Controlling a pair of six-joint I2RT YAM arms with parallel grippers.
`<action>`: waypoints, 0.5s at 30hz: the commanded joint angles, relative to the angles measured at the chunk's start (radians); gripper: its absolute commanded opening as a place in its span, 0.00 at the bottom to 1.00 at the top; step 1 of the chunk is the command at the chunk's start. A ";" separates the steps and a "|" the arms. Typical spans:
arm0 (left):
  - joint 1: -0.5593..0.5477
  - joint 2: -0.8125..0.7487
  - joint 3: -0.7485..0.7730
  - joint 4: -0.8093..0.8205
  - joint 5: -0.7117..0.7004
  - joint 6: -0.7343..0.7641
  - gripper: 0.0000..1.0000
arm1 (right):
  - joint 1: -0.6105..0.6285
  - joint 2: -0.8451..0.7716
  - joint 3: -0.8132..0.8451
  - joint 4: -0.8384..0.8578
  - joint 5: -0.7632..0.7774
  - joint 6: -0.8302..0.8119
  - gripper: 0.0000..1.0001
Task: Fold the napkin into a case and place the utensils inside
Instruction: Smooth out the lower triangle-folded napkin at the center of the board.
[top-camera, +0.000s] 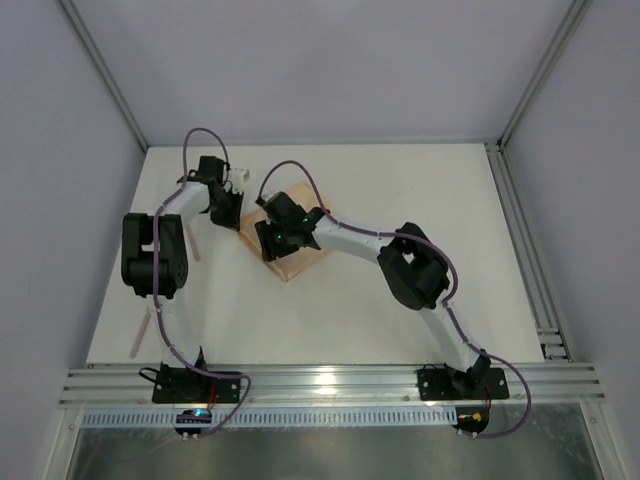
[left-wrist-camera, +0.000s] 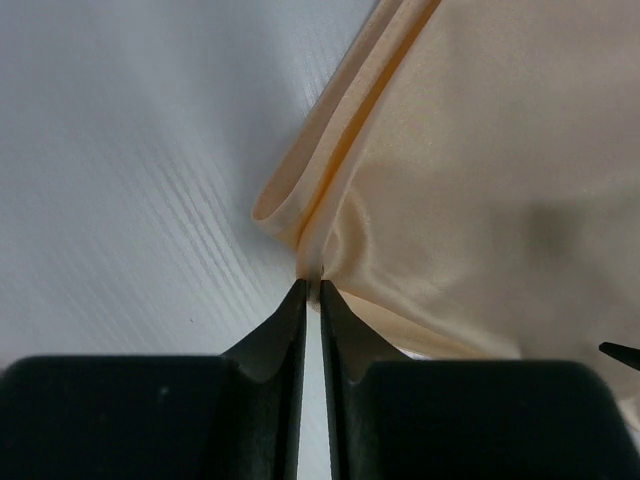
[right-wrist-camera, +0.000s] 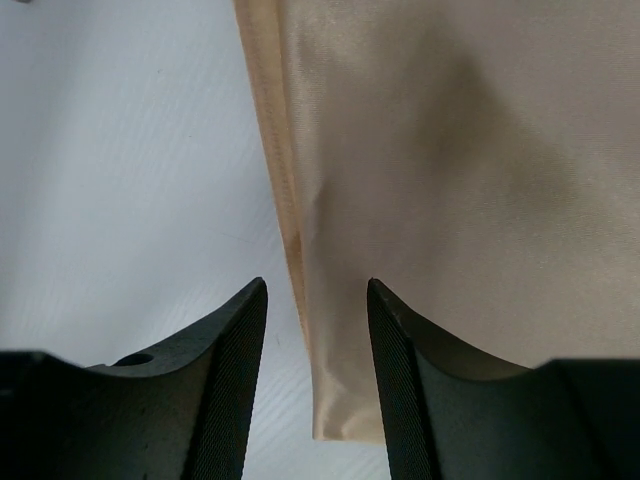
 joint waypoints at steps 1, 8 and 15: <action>-0.001 0.004 -0.010 0.048 -0.024 0.014 0.08 | 0.022 0.023 0.084 -0.019 0.046 -0.026 0.48; -0.002 -0.025 -0.037 0.062 -0.030 0.022 0.06 | 0.051 0.097 0.138 -0.076 0.136 -0.062 0.42; -0.002 -0.031 -0.037 0.072 -0.047 0.014 0.10 | 0.051 0.095 0.135 -0.096 0.169 -0.062 0.32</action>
